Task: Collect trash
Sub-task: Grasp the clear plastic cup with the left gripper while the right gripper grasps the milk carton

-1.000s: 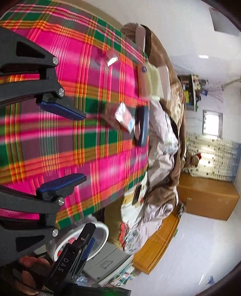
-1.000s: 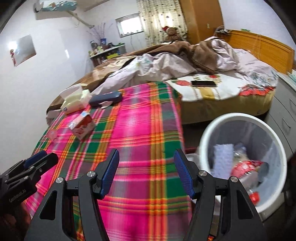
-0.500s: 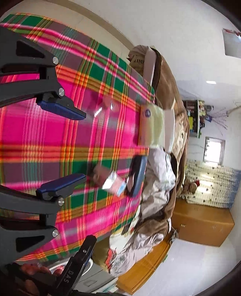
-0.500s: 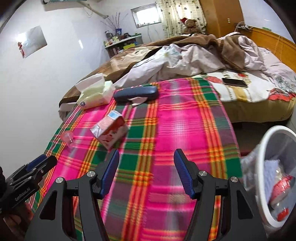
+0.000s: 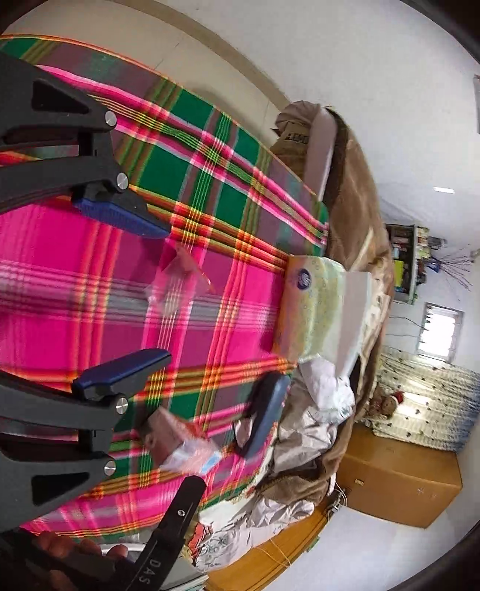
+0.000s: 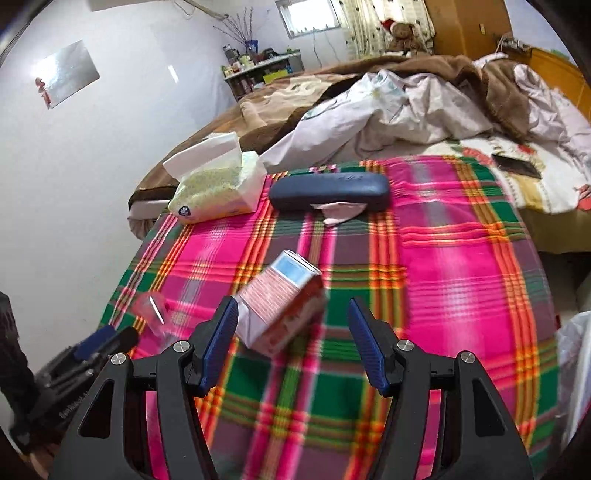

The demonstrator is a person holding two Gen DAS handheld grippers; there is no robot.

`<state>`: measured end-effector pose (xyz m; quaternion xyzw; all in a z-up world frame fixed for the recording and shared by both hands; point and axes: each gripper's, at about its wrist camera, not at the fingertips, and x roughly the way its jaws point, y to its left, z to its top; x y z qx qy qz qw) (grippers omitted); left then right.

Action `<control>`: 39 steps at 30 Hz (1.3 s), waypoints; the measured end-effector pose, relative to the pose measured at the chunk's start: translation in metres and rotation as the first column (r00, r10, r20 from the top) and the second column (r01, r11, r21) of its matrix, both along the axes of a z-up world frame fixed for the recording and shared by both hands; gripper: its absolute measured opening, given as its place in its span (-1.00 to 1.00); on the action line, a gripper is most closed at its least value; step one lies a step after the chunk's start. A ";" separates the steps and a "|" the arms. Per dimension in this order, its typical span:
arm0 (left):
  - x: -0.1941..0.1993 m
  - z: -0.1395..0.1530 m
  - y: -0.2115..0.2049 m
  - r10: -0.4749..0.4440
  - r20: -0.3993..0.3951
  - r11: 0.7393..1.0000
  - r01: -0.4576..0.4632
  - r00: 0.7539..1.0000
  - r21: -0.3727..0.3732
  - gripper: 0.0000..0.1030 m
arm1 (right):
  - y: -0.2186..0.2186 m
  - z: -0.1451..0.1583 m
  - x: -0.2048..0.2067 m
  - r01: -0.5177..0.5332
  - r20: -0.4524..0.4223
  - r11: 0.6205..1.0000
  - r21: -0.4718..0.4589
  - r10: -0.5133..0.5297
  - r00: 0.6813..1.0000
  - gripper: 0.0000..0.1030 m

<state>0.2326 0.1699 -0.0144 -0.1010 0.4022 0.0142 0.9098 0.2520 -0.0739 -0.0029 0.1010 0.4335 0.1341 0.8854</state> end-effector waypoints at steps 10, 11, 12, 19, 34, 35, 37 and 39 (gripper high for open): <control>0.028 -0.020 0.013 0.026 -0.036 0.999 -0.027 0.999 -0.024 0.24 | 0.024 -0.010 0.026 0.005 -0.037 0.997 -0.082 -0.008 0.999 0.24; 0.030 -0.022 0.013 0.029 -0.040 0.999 -0.030 0.999 -0.024 0.24 | 0.026 -0.012 0.028 0.004 -0.043 0.996 -0.092 -0.008 0.999 0.24; 0.032 -0.023 0.015 0.036 -0.047 0.999 -0.038 0.998 -0.035 0.24 | 0.028 -0.014 0.029 0.003 -0.051 0.995 -0.101 -0.008 0.999 0.24; 0.041 -0.029 0.015 0.022 -0.066 0.998 -0.026 0.998 -0.058 0.17 | 0.034 -0.021 0.030 -0.021 -0.069 0.989 -0.149 0.011 0.998 0.24; 0.051 -0.030 0.008 0.007 -0.057 0.998 -0.010 0.998 -0.064 -0.19 | 0.035 -0.019 0.021 -0.079 -0.042 0.982 -0.172 0.073 0.996 -0.25; 0.050 -0.029 0.007 0.007 -0.055 0.998 -0.010 0.998 -0.058 -0.19 | 0.034 -0.019 0.021 -0.079 -0.040 0.982 -0.169 0.073 0.997 -0.25; 0.049 -0.028 0.006 0.002 -0.049 0.998 -0.005 0.999 -0.055 -0.19 | 0.033 -0.019 0.020 -0.080 -0.036 0.983 -0.164 0.076 0.996 -0.26; 0.046 -0.025 0.004 0.002 -0.043 0.999 -0.004 0.999 -0.050 -0.19 | 0.031 -0.018 0.019 -0.082 -0.032 0.984 -0.157 0.078 0.996 -0.26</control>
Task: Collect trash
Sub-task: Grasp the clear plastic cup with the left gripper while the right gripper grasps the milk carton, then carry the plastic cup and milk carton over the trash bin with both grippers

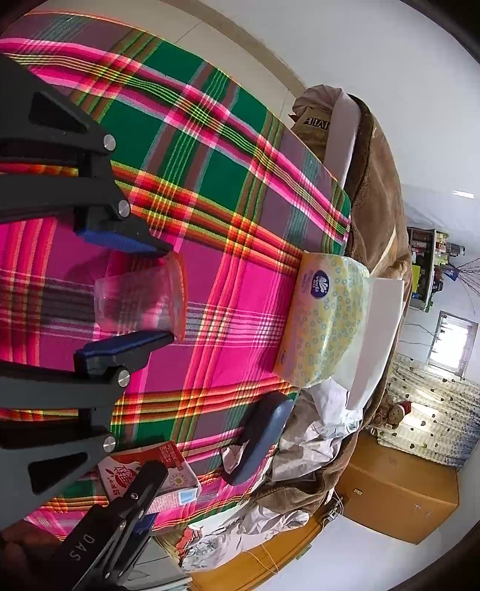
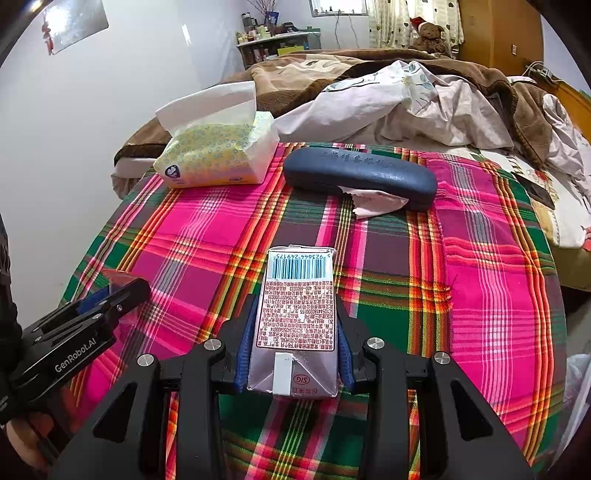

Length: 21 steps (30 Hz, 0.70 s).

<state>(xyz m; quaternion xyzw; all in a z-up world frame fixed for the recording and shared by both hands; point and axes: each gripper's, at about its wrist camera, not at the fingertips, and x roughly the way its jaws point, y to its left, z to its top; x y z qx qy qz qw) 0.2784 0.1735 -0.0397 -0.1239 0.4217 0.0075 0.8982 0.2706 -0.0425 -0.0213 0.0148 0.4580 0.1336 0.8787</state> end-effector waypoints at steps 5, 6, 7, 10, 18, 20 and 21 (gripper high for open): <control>-0.011 0.009 -0.005 -0.009 0.025 1.000 0.009 1.000 0.017 -0.19 | -0.006 0.004 -0.006 0.005 0.021 1.000 0.014 -0.005 1.000 -0.26; -0.014 0.011 -0.007 -0.011 0.027 1.000 0.011 1.000 0.014 -0.19 | -0.008 0.006 -0.008 0.007 0.027 1.000 0.017 -0.008 1.000 -0.26; -0.016 0.013 -0.010 -0.019 0.031 1.000 0.018 0.999 0.013 -0.19 | -0.010 0.008 -0.011 0.009 0.034 1.000 0.022 -0.009 0.999 -0.26; -0.025 0.019 -0.017 -0.035 0.044 0.999 0.035 0.998 0.015 -0.19 | -0.017 0.013 -0.017 0.017 0.042 0.999 0.039 -0.018 0.999 -0.26; -0.050 0.037 -0.044 -0.076 0.076 0.997 0.074 0.994 0.027 -0.19 | -0.041 0.026 -0.039 0.049 0.073 0.997 0.055 -0.052 0.996 -0.26; -0.056 0.042 -0.051 -0.090 0.085 0.996 0.088 0.992 0.030 -0.19 | -0.050 0.030 -0.046 0.061 0.083 0.996 0.060 -0.065 0.994 -0.26; -0.060 0.044 -0.054 -0.092 0.087 0.995 0.090 0.992 0.031 -0.19 | -0.053 0.031 -0.049 0.064 0.088 0.996 0.059 -0.069 0.994 -0.26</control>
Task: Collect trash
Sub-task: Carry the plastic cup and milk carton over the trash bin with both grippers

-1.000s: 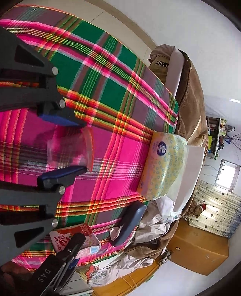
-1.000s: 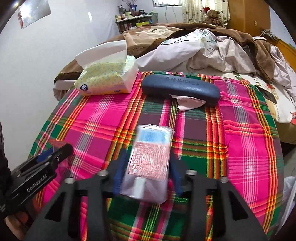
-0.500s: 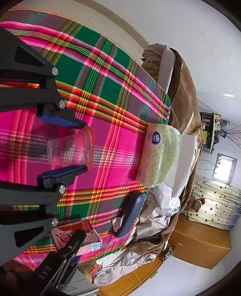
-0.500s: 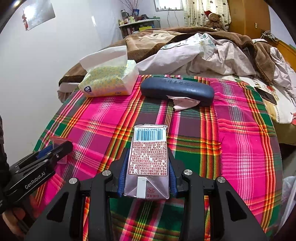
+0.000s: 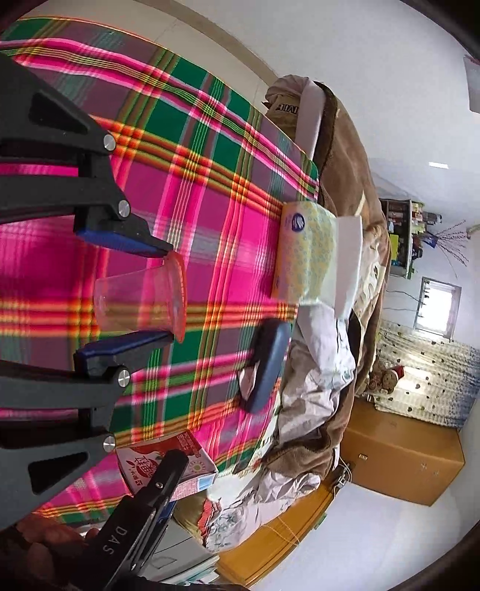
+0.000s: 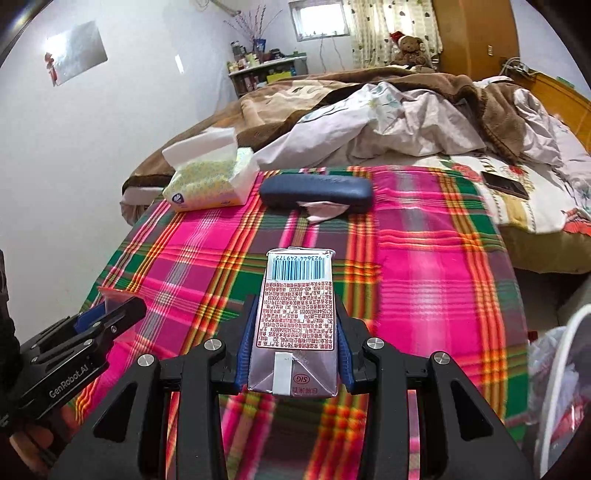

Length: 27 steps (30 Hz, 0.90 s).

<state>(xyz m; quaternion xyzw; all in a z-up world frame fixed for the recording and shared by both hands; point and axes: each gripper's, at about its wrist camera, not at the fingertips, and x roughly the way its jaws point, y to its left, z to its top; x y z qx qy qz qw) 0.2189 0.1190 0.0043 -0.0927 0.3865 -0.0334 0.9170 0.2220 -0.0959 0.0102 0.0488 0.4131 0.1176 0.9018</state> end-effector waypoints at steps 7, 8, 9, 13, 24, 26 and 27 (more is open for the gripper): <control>-0.021 0.014 -0.033 -0.049 0.028 0.999 0.050 0.998 -0.006 -0.19 | -0.033 0.008 -0.023 0.030 0.025 0.999 0.017 -0.030 0.999 -0.26; -0.024 0.016 -0.038 -0.059 0.034 0.998 0.059 0.998 -0.003 -0.19 | -0.037 0.009 -0.026 0.033 0.029 0.999 0.018 -0.033 0.999 -0.26; -0.028 0.017 -0.045 -0.068 0.037 0.998 0.069 0.997 -0.001 -0.19 | -0.042 0.010 -0.030 0.039 0.033 0.999 0.020 -0.039 0.999 -0.26; -0.036 0.021 -0.068 -0.113 0.047 0.994 0.114 0.992 0.001 -0.19 | -0.065 0.014 -0.044 0.072 0.043 0.997 0.032 -0.073 0.996 -0.26; -0.059 0.033 -0.149 -0.240 0.079 0.971 0.239 0.968 0.023 -0.19 | -0.130 0.024 -0.076 0.171 0.074 0.984 0.042 -0.174 0.982 -0.26; -0.062 0.034 -0.169 -0.277 0.084 0.961 0.275 0.957 0.031 -0.19 | -0.146 0.026 -0.082 0.195 0.082 0.980 0.043 -0.198 0.977 -0.26; -0.063 0.035 -0.178 -0.289 0.083 0.957 0.287 0.954 0.032 -0.19 | -0.154 0.027 -0.085 0.207 0.085 0.978 0.042 -0.210 0.974 -0.26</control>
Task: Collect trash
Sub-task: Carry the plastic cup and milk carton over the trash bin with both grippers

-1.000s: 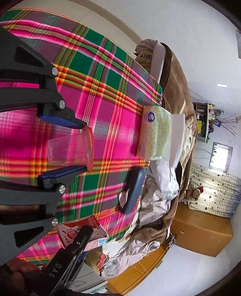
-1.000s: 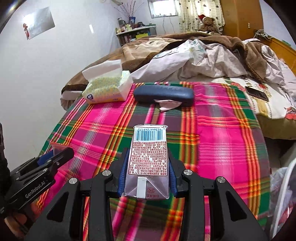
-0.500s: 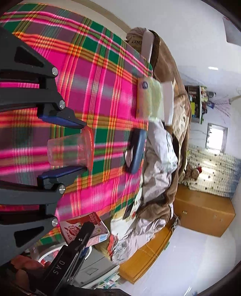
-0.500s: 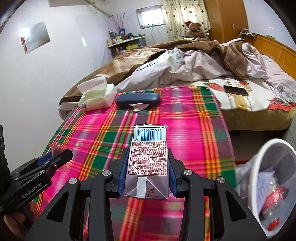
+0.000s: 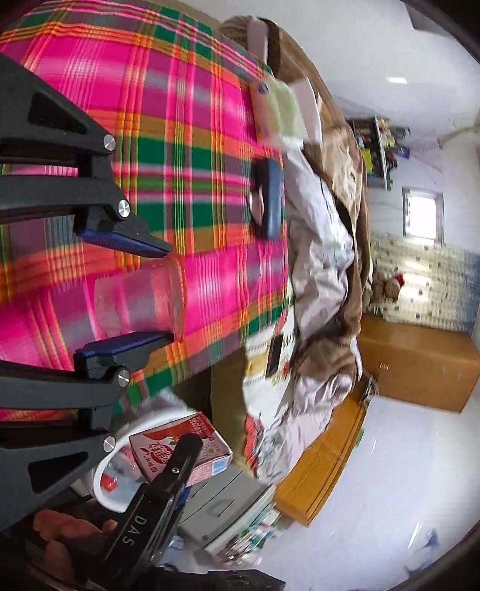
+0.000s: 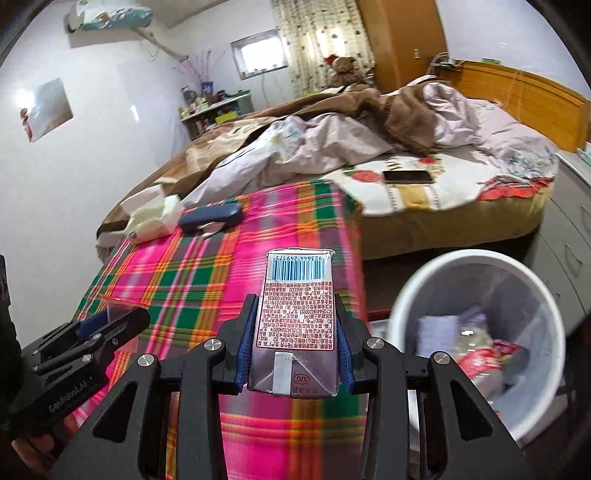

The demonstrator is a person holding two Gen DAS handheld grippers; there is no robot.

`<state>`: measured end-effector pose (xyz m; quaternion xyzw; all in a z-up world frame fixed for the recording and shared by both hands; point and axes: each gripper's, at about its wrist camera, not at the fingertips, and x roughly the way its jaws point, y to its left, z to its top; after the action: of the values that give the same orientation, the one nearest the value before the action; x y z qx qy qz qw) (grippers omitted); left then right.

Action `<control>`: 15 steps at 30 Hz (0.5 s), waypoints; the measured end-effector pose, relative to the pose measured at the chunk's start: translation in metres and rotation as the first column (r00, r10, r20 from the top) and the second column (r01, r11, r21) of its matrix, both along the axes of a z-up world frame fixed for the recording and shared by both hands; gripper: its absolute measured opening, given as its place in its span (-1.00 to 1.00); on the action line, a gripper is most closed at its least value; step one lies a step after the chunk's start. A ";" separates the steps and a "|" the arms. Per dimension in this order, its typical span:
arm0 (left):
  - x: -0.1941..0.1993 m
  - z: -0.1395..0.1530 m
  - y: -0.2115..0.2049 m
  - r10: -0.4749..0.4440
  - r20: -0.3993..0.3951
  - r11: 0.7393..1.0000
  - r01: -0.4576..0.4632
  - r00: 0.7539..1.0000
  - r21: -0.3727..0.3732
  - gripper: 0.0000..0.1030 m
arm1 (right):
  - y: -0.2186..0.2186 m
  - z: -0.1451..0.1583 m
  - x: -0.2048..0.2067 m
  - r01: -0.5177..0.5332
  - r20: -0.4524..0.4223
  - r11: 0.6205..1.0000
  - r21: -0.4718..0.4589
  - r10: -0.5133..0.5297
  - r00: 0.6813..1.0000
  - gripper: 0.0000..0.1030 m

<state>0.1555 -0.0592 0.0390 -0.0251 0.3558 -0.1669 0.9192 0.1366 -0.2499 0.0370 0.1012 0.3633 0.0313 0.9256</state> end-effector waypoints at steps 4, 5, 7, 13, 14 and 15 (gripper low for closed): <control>-0.003 0.000 -0.034 -0.064 0.003 0.998 0.064 0.998 0.004 -0.19 | -0.031 0.002 -0.011 0.054 0.010 0.999 -0.004 -0.054 0.998 -0.26; -0.004 0.000 -0.043 -0.080 0.001 0.997 0.080 0.997 0.003 -0.19 | -0.040 0.001 -0.013 0.074 0.011 0.997 -0.003 -0.074 0.997 -0.26; -0.005 0.000 -0.060 -0.106 -0.001 0.994 0.106 0.994 0.008 -0.19 | -0.054 0.001 -0.017 0.101 0.009 0.995 -0.003 -0.101 0.995 -0.26; -0.008 -0.003 -0.105 -0.181 -0.016 0.983 0.181 0.983 0.010 -0.19 | -0.087 -0.002 -0.026 0.165 0.004 0.986 -0.011 -0.165 0.986 -0.26; -0.009 -0.003 -0.112 -0.194 -0.016 0.981 0.194 0.981 0.013 -0.19 | -0.092 -0.003 -0.028 0.173 0.002 0.985 -0.013 -0.173 0.985 -0.26; -0.010 -0.004 -0.119 -0.206 -0.019 0.978 0.206 0.978 0.014 -0.19 | -0.096 -0.004 -0.029 0.183 -0.002 0.983 -0.019 -0.183 0.983 -0.26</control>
<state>0.1454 -0.1783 0.0353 0.0179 0.3661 -0.2579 0.8939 0.1079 -0.3461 0.0330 0.1254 0.3543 -0.0573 0.9249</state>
